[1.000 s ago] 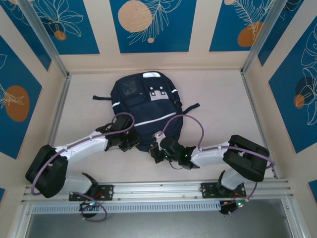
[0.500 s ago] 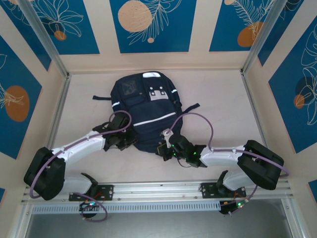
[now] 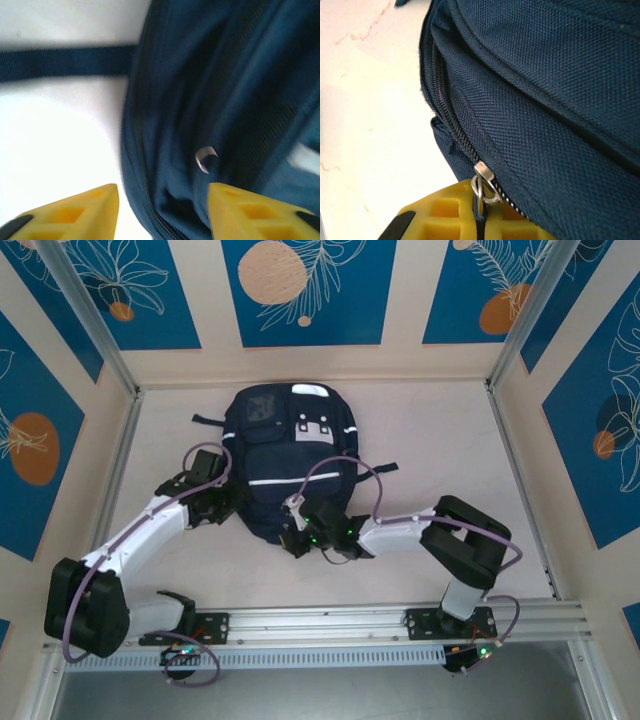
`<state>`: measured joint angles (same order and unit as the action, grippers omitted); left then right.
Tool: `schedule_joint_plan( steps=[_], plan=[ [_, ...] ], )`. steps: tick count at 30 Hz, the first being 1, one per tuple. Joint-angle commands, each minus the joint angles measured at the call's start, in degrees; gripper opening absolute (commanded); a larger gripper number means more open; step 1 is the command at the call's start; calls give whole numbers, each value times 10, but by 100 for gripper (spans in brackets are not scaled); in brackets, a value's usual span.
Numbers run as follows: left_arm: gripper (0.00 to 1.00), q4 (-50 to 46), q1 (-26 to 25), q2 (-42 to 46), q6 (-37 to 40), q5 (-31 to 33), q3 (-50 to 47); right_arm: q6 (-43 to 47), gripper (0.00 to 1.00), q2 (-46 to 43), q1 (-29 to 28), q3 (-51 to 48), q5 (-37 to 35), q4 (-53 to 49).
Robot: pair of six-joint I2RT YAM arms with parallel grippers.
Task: Pack the student bag
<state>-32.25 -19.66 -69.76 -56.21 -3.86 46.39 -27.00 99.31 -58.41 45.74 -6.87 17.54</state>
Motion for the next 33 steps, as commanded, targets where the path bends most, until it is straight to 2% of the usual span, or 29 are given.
schedule_joint_plan(
  steps=[1,4,9,12,17,20,22,27,29,33],
  plan=[
    [61,-16,-1,25,-19,-57,-18,-21,0,26,1,19,-2,18],
    [68,-3,-17,31,-47,-88,-41,-27,0,35,1,22,-3,22],
    [71,22,-53,34,-118,-97,-78,-30,0,35,-3,18,-8,28],
    [72,52,-70,18,-150,-100,-90,-29,0,35,-6,14,-13,30],
    [70,80,-75,-43,-153,-86,-63,-24,0,36,-14,9,-19,34],
    [64,101,-80,-76,-152,-91,-45,-23,0,31,-17,1,-24,34],
    [55,105,-83,-89,-143,-84,-36,-22,0,25,-17,-7,-29,33],
    [34,70,-81,-99,-114,-12,-33,-15,0,5,-17,-26,-40,26],
    [31,75,-77,-104,-110,-4,-42,-14,0,2,-17,-31,-42,20],
    [28,90,-66,-135,-108,-32,-51,-10,0,-4,-18,-35,-45,-1]
  ],
)
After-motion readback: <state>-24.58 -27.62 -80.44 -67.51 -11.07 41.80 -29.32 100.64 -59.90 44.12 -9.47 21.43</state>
